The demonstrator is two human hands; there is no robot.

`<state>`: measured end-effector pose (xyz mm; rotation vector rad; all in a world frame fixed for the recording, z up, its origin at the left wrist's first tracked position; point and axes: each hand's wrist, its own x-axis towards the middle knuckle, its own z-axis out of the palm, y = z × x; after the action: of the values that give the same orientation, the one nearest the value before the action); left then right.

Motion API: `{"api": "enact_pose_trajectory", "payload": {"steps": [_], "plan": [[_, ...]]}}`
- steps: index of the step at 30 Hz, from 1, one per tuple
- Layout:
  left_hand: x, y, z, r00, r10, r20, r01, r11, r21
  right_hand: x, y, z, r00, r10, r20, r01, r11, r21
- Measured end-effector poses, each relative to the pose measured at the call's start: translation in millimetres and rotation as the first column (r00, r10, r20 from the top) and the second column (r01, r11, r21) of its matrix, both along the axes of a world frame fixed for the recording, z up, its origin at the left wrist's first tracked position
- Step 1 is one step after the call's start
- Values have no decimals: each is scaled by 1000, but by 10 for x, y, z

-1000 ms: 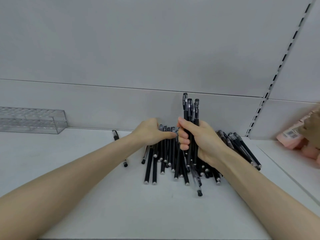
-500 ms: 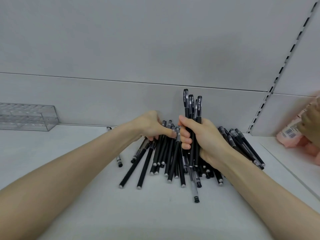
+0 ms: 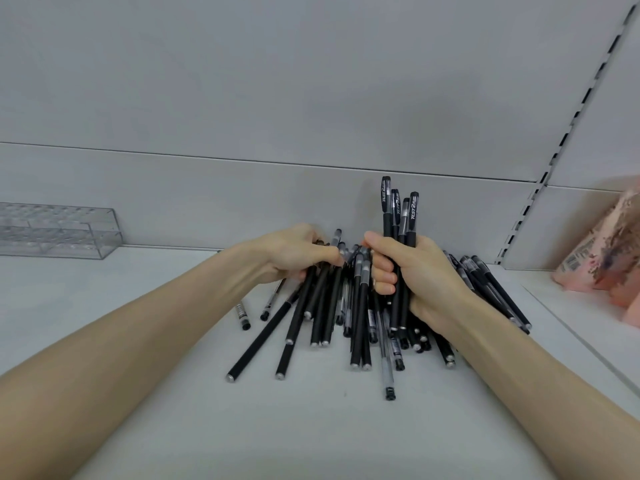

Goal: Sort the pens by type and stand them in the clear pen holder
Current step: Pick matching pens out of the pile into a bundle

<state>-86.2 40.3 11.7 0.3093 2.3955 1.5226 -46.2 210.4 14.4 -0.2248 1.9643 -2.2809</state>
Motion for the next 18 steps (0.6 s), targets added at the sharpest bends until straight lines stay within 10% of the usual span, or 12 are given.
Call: {"api": "enact_pose_trajectory", "payload": {"steps": [9, 18], "plan": [[158, -10, 149, 1000, 28, 6, -28, 939, 342, 20, -21, 7, 1000, -7, -11, 7, 1000, 22], [312, 39, 475, 942, 140, -306, 21, 883, 469, 177, -122, 140, 989, 148, -22, -149, 986, -72]]}}
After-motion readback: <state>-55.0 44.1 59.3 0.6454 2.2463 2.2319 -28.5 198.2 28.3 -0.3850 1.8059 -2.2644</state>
